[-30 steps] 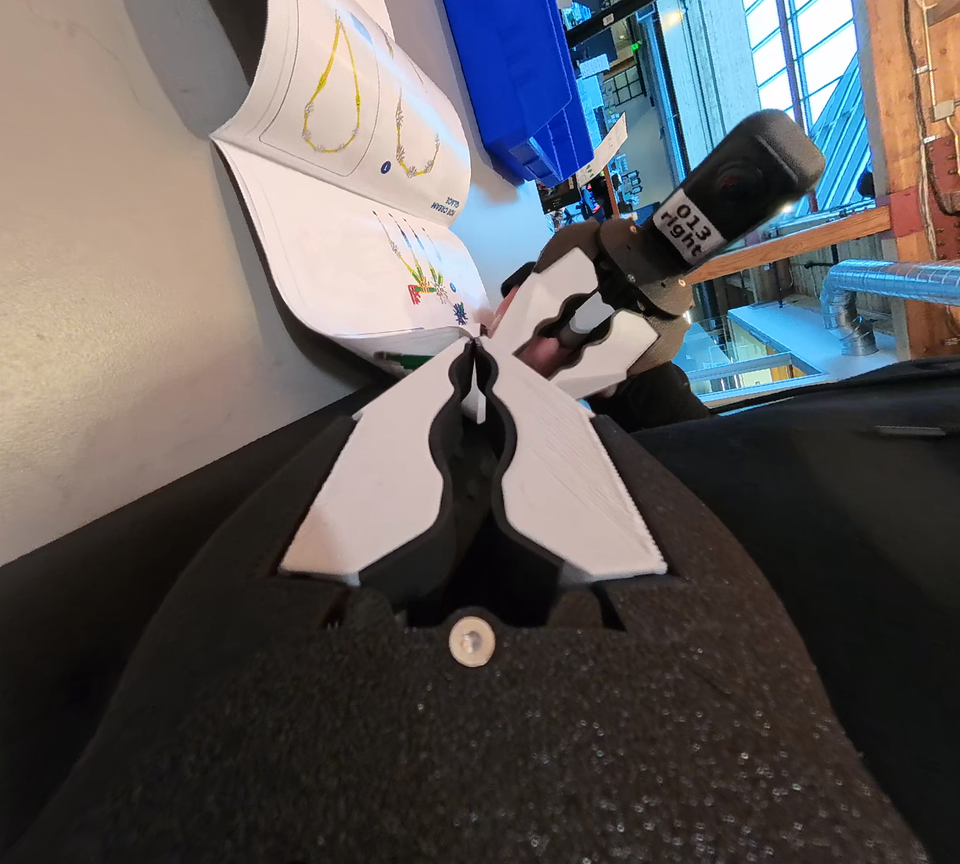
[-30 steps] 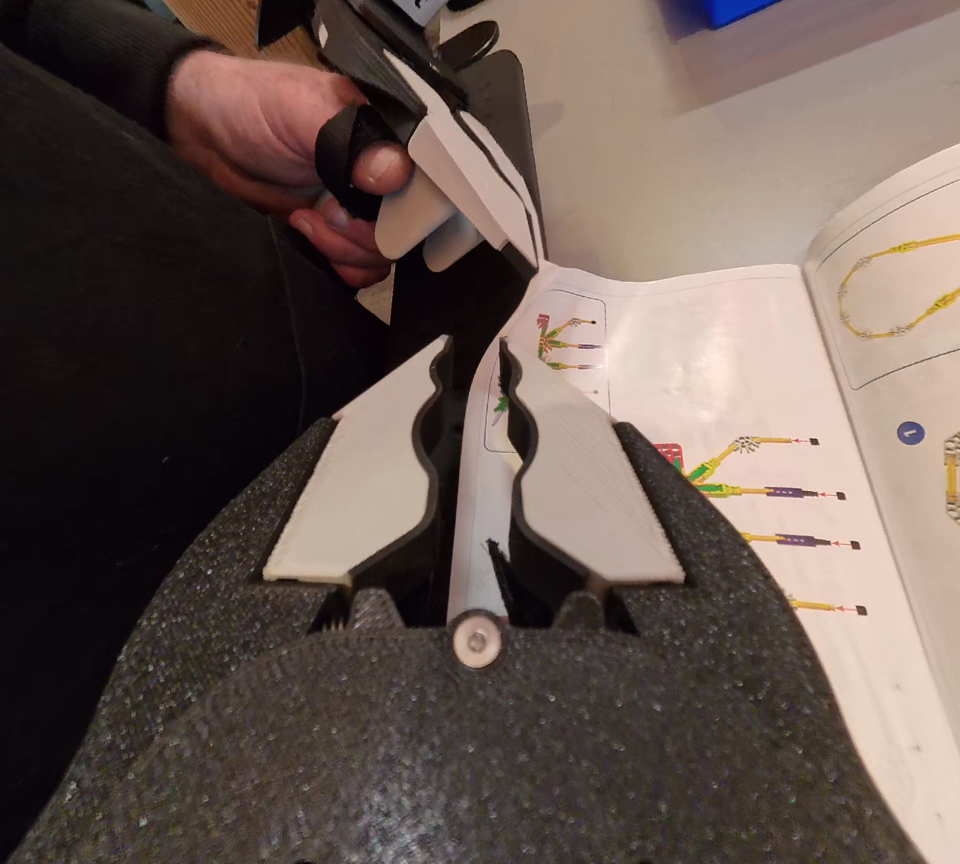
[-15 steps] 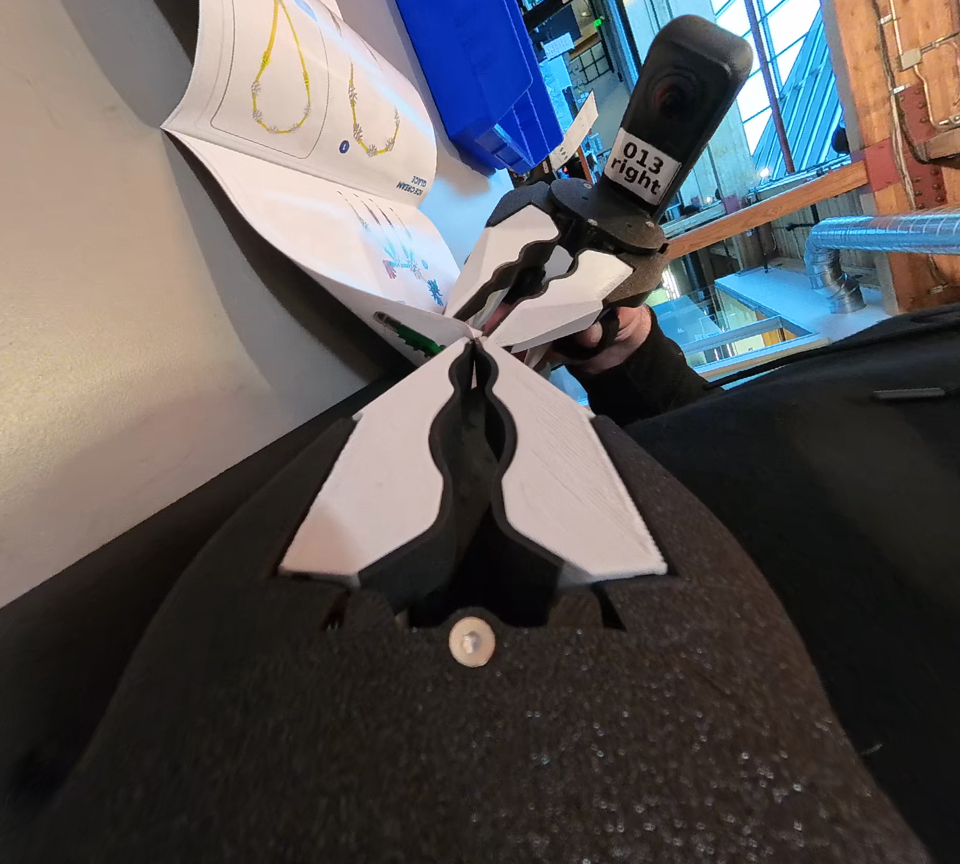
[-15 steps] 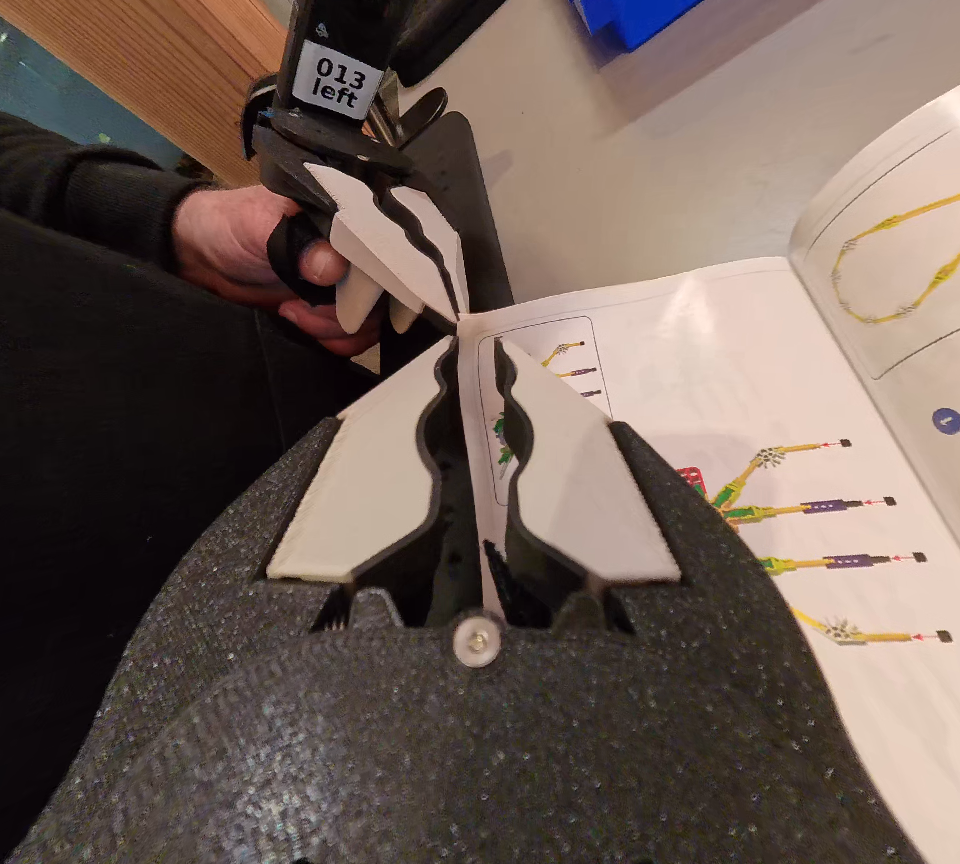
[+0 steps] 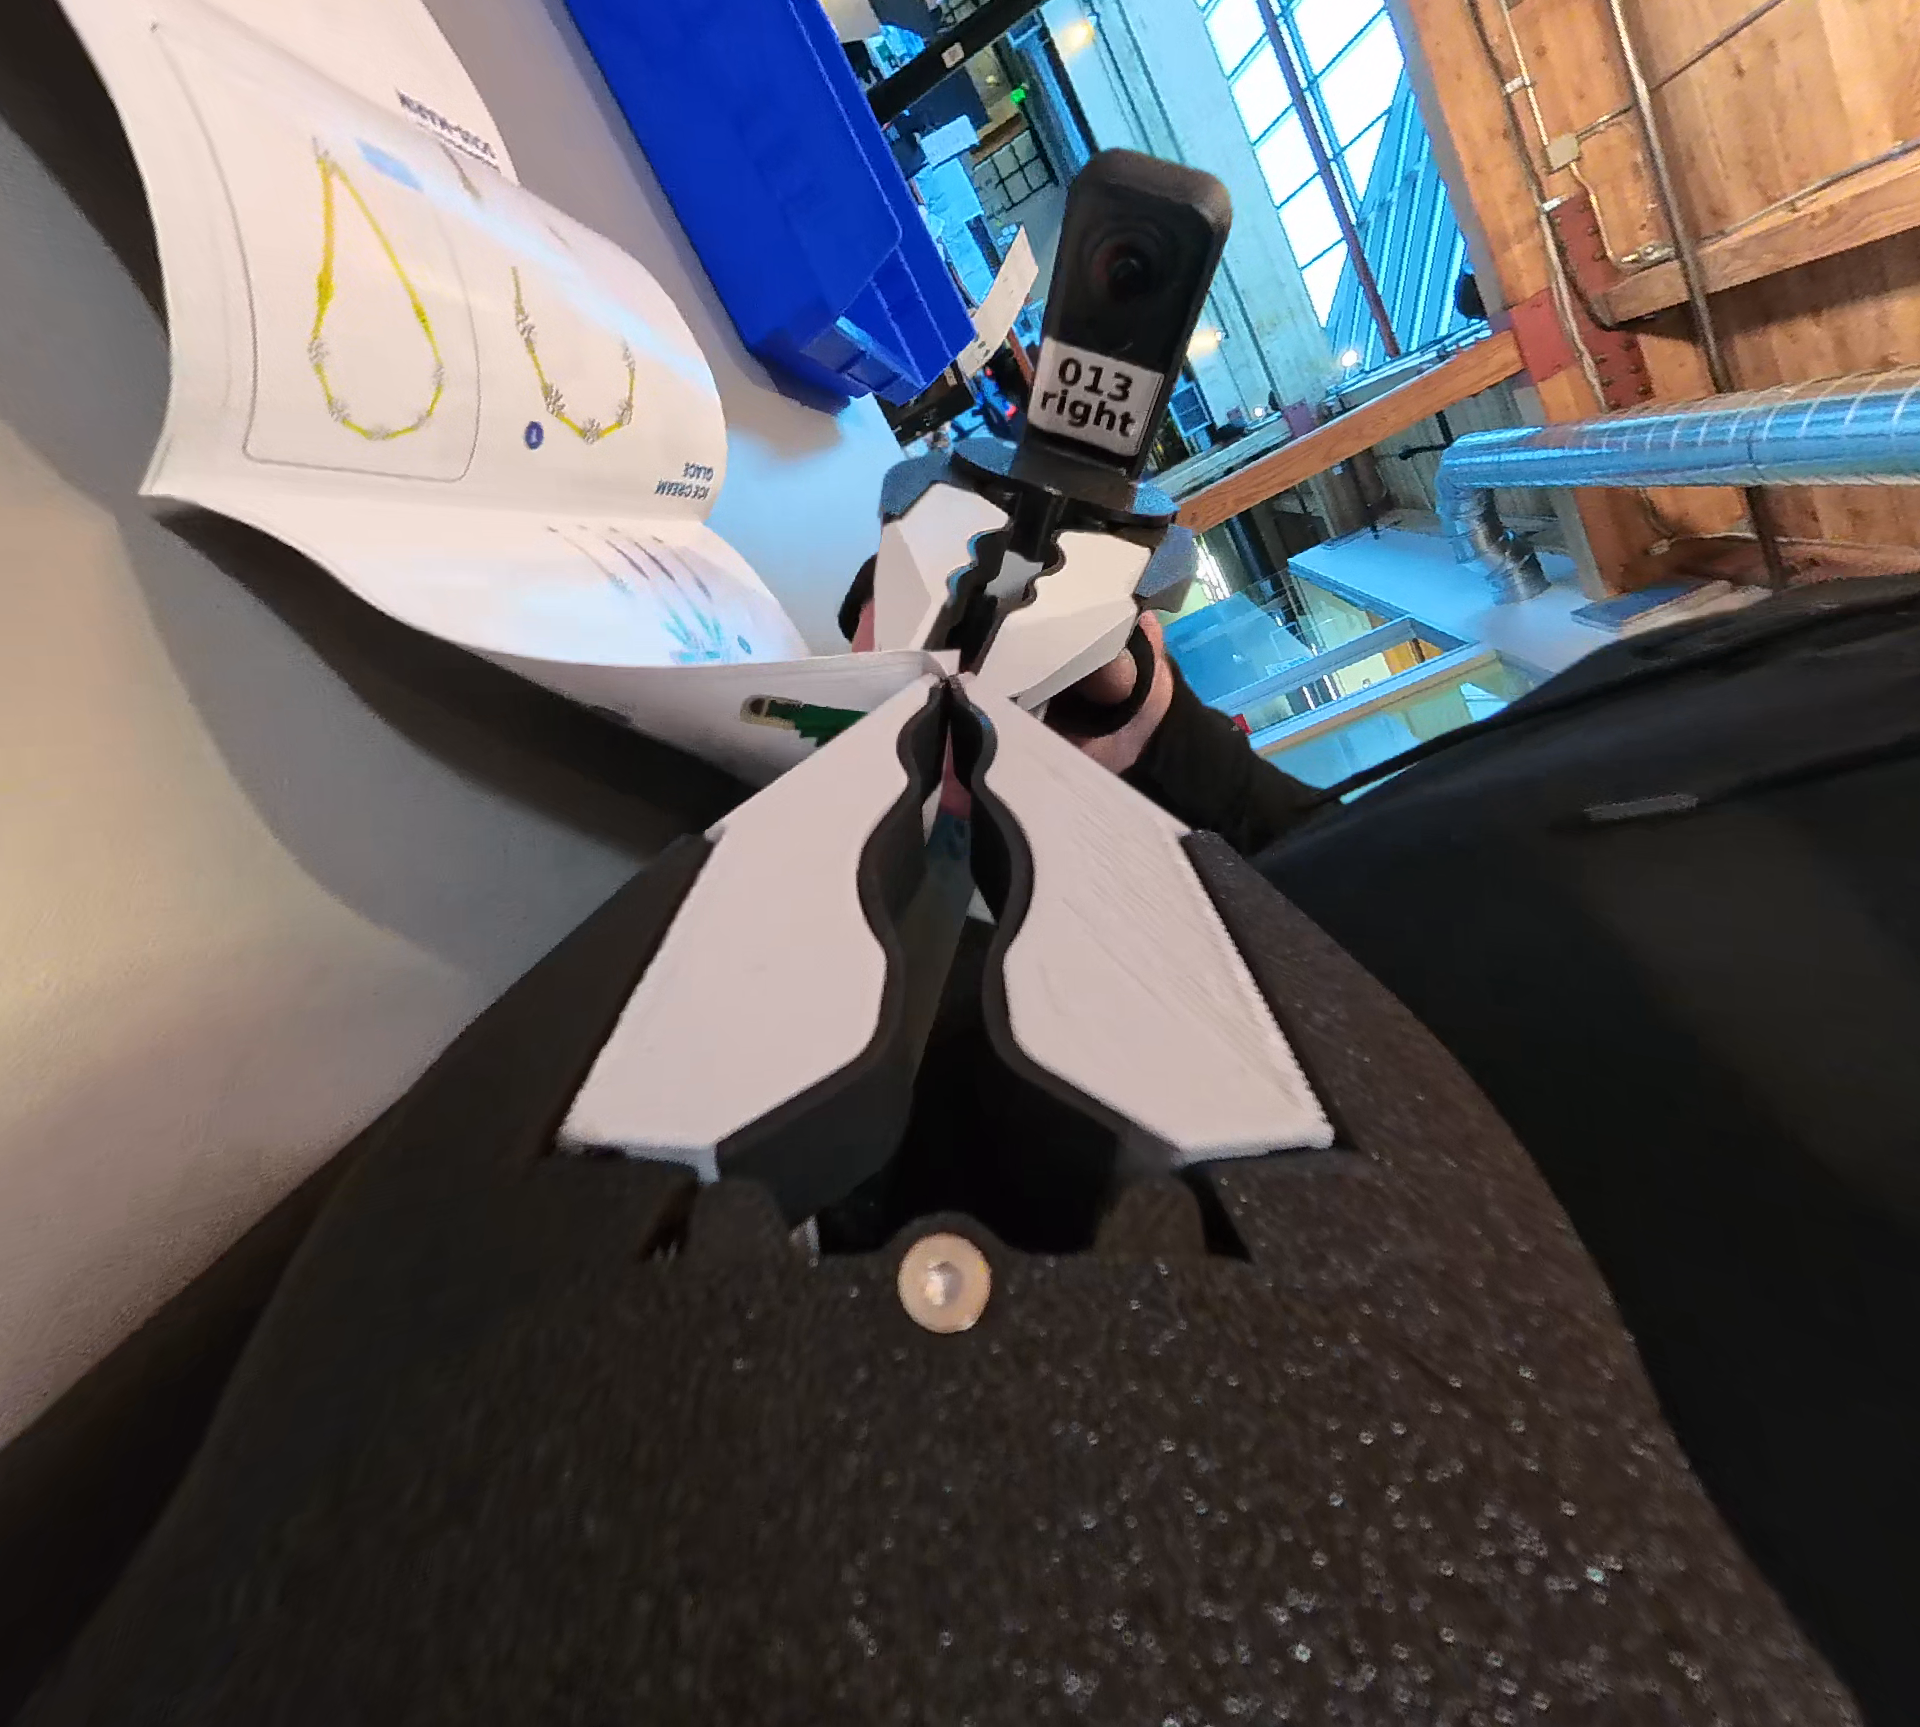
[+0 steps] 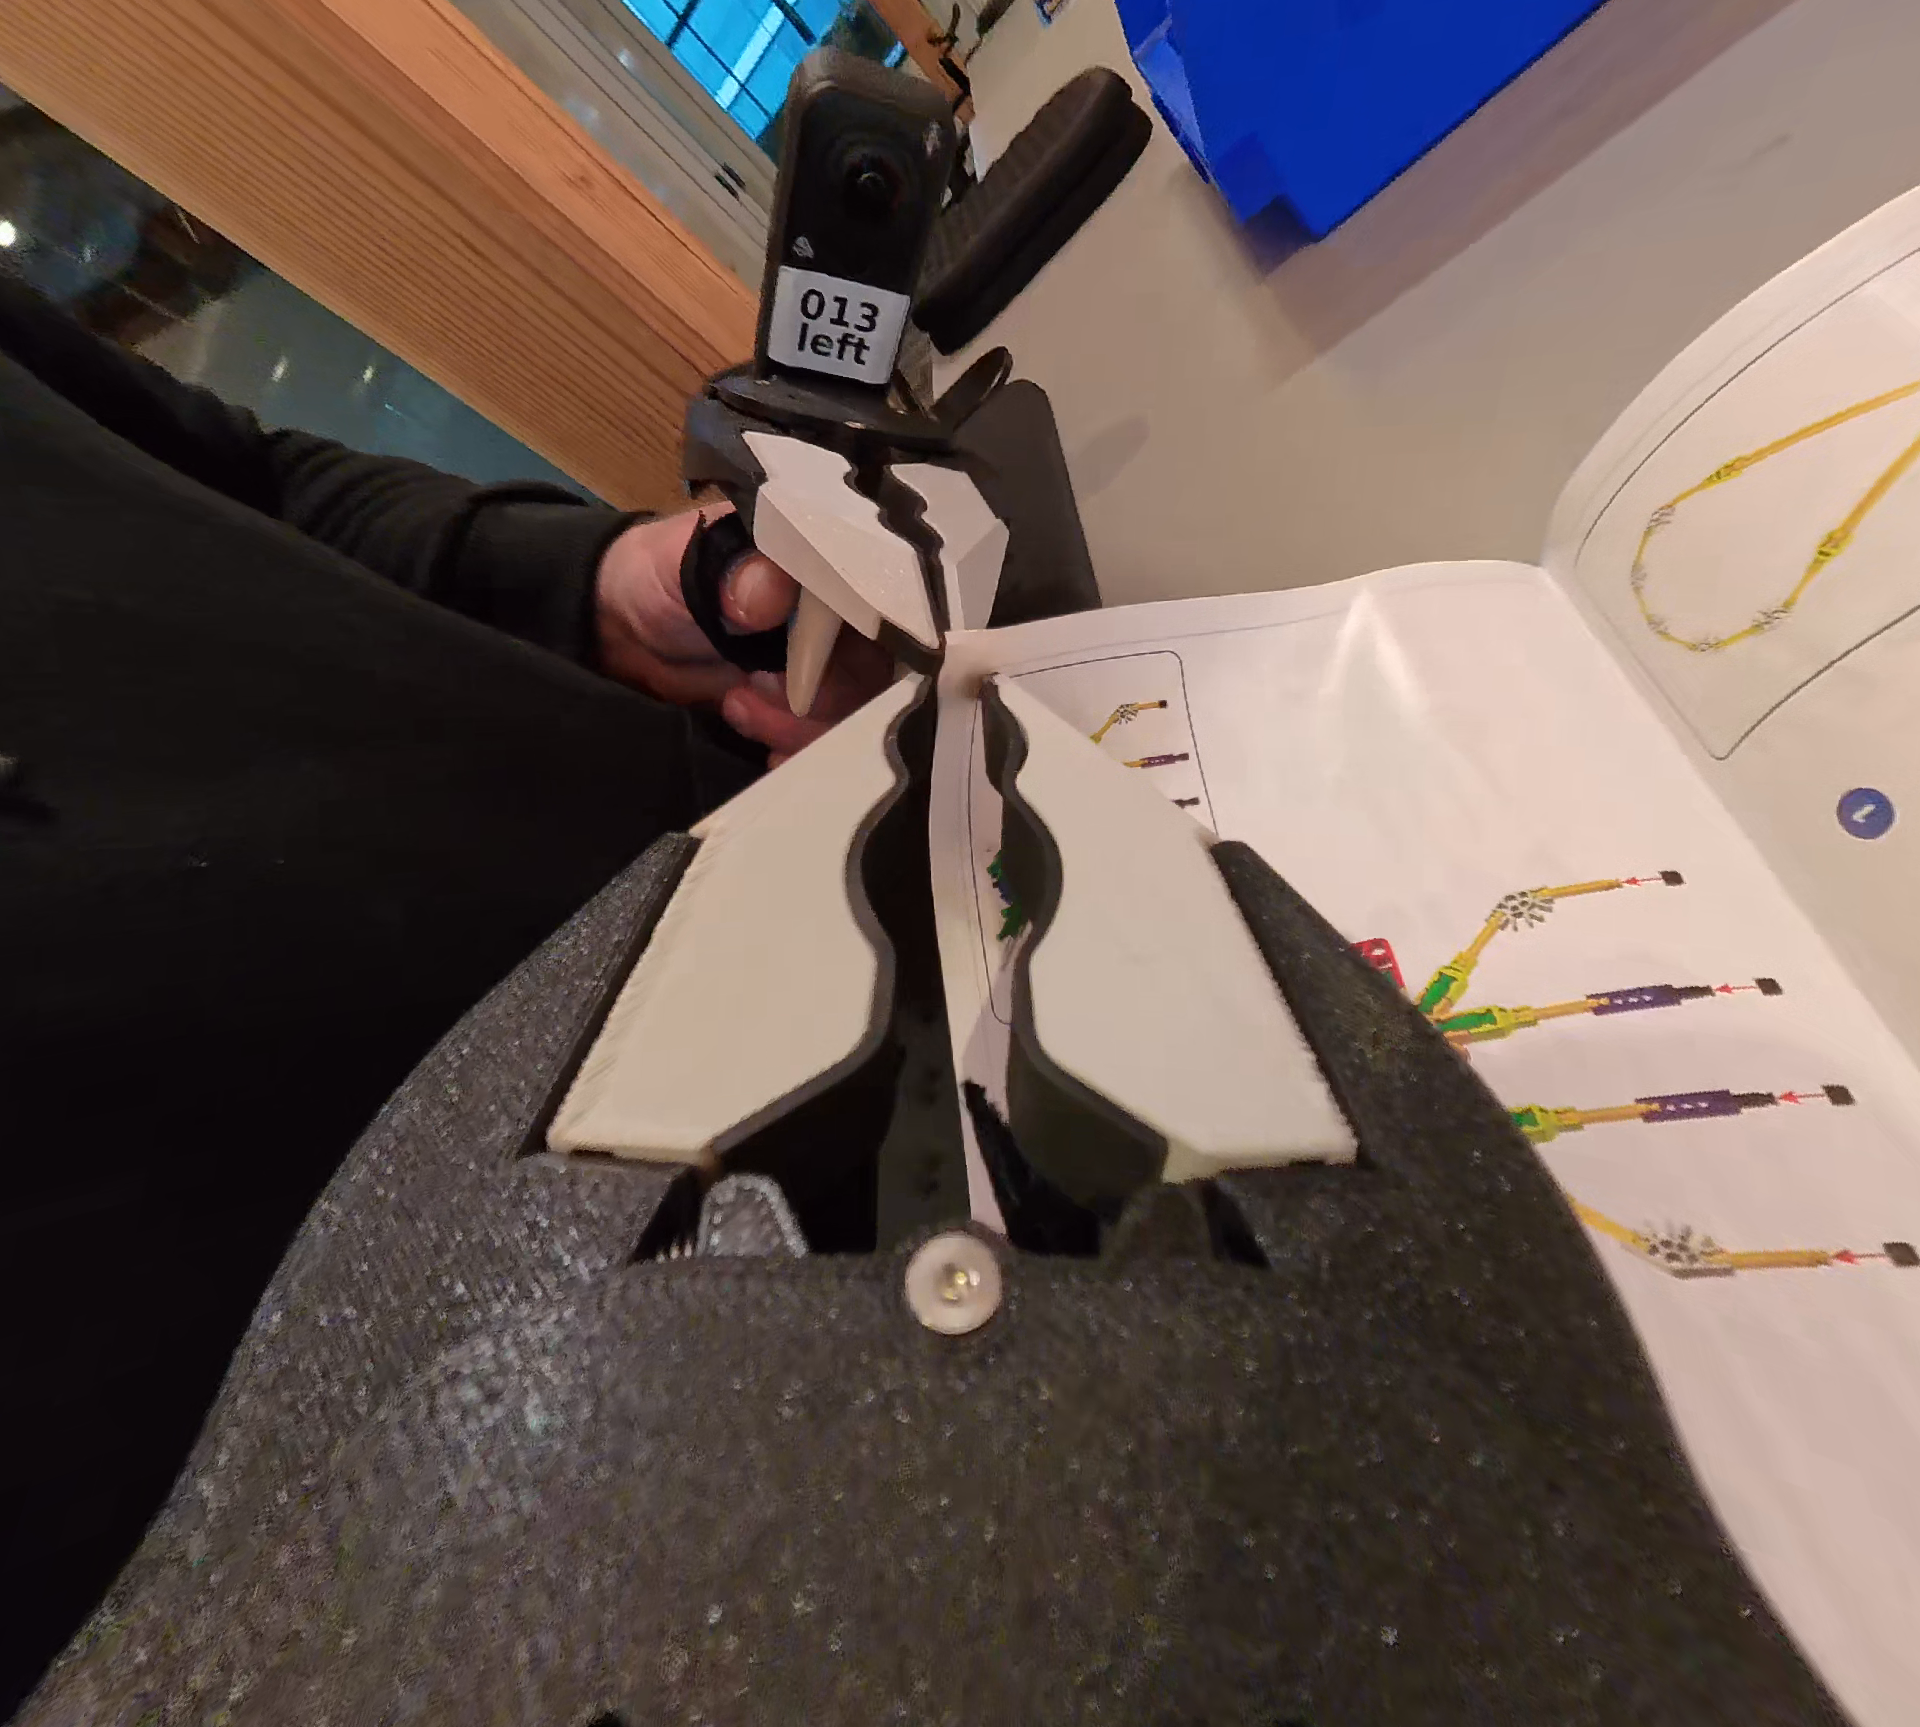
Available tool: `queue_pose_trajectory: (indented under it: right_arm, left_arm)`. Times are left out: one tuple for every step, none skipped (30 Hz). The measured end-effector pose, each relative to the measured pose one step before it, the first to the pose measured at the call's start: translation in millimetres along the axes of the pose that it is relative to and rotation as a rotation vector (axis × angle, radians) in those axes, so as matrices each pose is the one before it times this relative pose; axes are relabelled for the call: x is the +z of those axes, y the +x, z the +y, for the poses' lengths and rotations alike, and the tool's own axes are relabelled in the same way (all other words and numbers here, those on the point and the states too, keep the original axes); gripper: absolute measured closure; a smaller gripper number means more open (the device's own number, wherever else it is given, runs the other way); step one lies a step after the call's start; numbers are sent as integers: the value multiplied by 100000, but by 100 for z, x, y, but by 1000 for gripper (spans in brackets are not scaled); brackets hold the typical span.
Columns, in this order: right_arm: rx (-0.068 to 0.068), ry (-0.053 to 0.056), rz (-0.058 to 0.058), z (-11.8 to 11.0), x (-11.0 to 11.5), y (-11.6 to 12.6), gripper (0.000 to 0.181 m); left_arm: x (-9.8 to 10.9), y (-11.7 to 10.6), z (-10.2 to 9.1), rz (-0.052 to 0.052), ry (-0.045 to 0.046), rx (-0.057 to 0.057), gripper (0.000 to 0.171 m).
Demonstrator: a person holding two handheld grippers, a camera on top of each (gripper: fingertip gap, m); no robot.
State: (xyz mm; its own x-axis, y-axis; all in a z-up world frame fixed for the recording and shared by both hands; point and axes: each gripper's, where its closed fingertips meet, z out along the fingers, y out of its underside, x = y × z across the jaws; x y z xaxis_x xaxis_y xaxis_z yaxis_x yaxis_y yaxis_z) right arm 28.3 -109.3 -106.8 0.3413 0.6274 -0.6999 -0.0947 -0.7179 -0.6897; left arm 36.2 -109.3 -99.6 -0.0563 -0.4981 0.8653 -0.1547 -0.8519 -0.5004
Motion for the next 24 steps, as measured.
queue_pose_trajectory:
  right_arm:
    - [935, 1136, -913, -104, -137, -120, 176]
    - [1318, 1251, -1427, -122, -139, -150, 177]
    - [1394, 1352, -1624, -129, -141, -168, 177]
    - [1292, 1539, -1733, -166, -138, -200, 177]
    - [1261, 1636, -1914, -207, -143, -233, 177]
    - [1243, 1460, -1927, -189, -117, -242, 178]
    - [1005, 1259, -1832, -166, -118, -242, 178]
    - [695, 1327, -2260, -170, -111, -344, 178]
    - [541, 1406, -2300, -204, -90, -392, 178]
    - [350, 1257, -1981, -174, -78, -385, 178]
    - [360, 1047, -2011, -150, -50, -401, 179]
    - [299, 1085, -1922, -164, -22, -391, 179]
    - [-65, 1499, -1653, -216, -25, -339, 180]
    - [340, 2023, -1926, -300, -63, -334, 181]
    - [1166, 2165, -2431, -340, -103, -347, 181]
    - [644, 1481, -1829, -248, -76, -282, 181]
    - [-934, -404, 226, 54, 41, -50, 181]
    - [-1412, -1554, 863, 244, 134, -1, 181]
    - [-223, -235, 474, 87, 118, -10, 181]
    - [463, 879, 174, -105, 43, -26, 181]
    - [-5, 452, -58, -50, 1, -90, 181]
    - [-707, 396, 331, -96, -46, -122, 181]
    - [-676, 973, 519, -239, -84, -144, 181]
    - [-626, 828, 229, -261, -74, -255, 181]
  left_arm:
    - [114, 139, -83, 1329, -4, -132, 171]
    - [105, 170, -72, 1410, 88, -80, 171]
    - [113, 198, -73, 1335, 135, 69, 171]
    - [112, 259, -111, 1662, 287, 24, 171]
    - [103, 328, -148, 2087, 474, -56, 171]
    - [117, 280, -131, 1655, 326, 21, 171]
    - [99, 232, -99, 1354, 141, 291, 171]
    - [106, 380, -97, 2174, 174, 189, 171]
    - [100, 407, -107, 1993, 208, 212, 171]
    - [105, 385, -108, 1628, 133, 319, 171]
    - [85, 424, -68, 1880, -87, 334, 171]
    - [70, 421, -71, 1847, 58, 336, 171]
    - [22, 338, -121, 1458, 475, 183, 171]
    - [-26, 365, -183, 2008, 849, -157, 171]
    - [-5, 387, -100, 2067, 532, -115, 171]
    - [18, 292, -67, 1350, 535, 33, 171]
    - [44, 251, -51, 1100, 594, -90, 171]
    - [70, 236, -17, 885, 204, 169, 171]
    - [85, 250, 17, 818, -147, 559, 171]
    - [77, 249, -46, 670, 87, 648, 171]
    - [42, 96, -42, -190, -144, 427, 171]
    - [23, 105, -21, -134, -439, 577, 171]
    - [-21, 54, 2, -490, -642, 317, 171]
    - [-93, 5, -163, -921, 321, -59, 171]
